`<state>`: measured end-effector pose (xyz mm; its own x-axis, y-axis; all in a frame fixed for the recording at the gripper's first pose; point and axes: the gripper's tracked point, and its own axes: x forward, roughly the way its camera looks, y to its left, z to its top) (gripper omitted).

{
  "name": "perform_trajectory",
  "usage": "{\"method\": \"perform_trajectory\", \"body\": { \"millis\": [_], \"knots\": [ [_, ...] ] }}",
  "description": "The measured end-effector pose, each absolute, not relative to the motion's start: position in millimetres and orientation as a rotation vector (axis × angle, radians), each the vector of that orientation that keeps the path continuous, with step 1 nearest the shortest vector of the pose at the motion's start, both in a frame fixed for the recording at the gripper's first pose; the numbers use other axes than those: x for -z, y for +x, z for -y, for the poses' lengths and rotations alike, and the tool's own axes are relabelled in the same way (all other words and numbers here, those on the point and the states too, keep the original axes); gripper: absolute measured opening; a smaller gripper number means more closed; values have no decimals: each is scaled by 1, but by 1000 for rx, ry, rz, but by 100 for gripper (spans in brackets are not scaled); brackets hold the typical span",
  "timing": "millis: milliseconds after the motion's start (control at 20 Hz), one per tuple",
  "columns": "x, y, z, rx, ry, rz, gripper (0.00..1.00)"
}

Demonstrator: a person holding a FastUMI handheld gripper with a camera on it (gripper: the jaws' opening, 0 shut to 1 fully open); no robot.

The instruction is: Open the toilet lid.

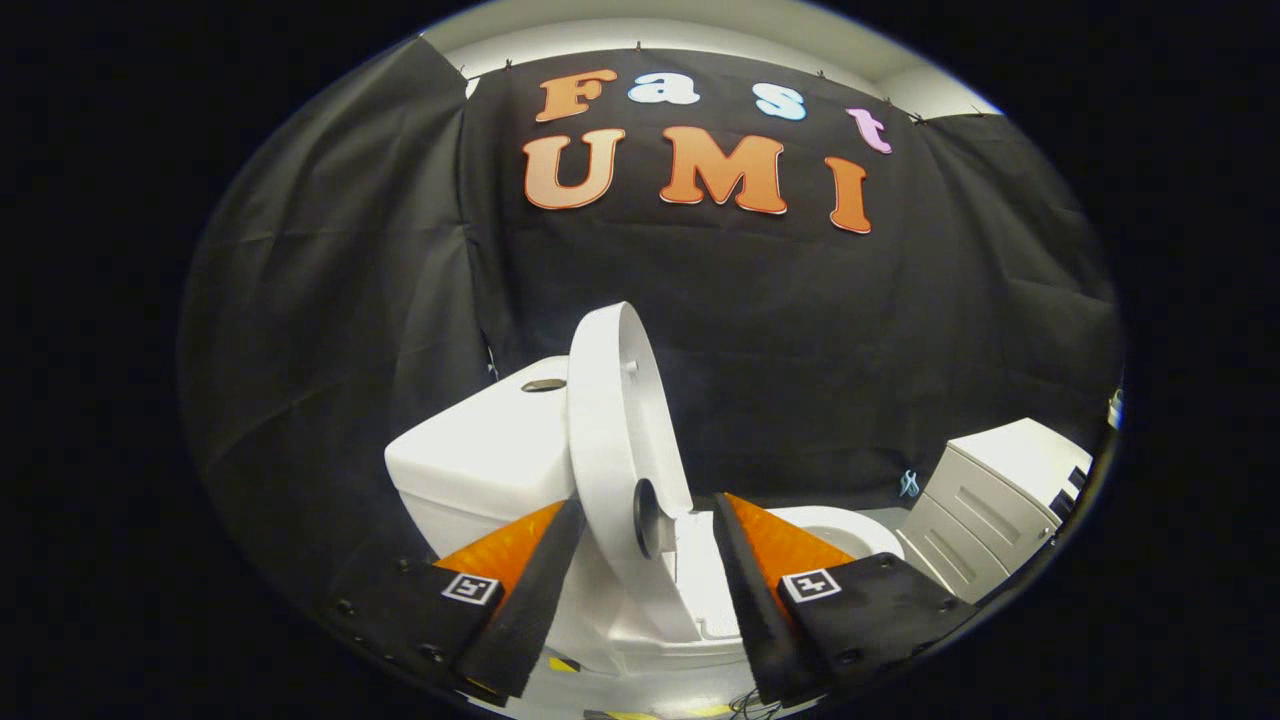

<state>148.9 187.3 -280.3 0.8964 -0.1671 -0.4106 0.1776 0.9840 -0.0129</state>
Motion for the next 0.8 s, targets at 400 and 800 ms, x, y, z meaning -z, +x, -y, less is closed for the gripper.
{"method": "perform_trajectory", "body": {
  "millis": [400, 800],
  "knots": [
    [227, 126, -163, 167, 66, -343, 98],
    [138, 106, -132, 99, 25, -273, 98]
  ]
}}
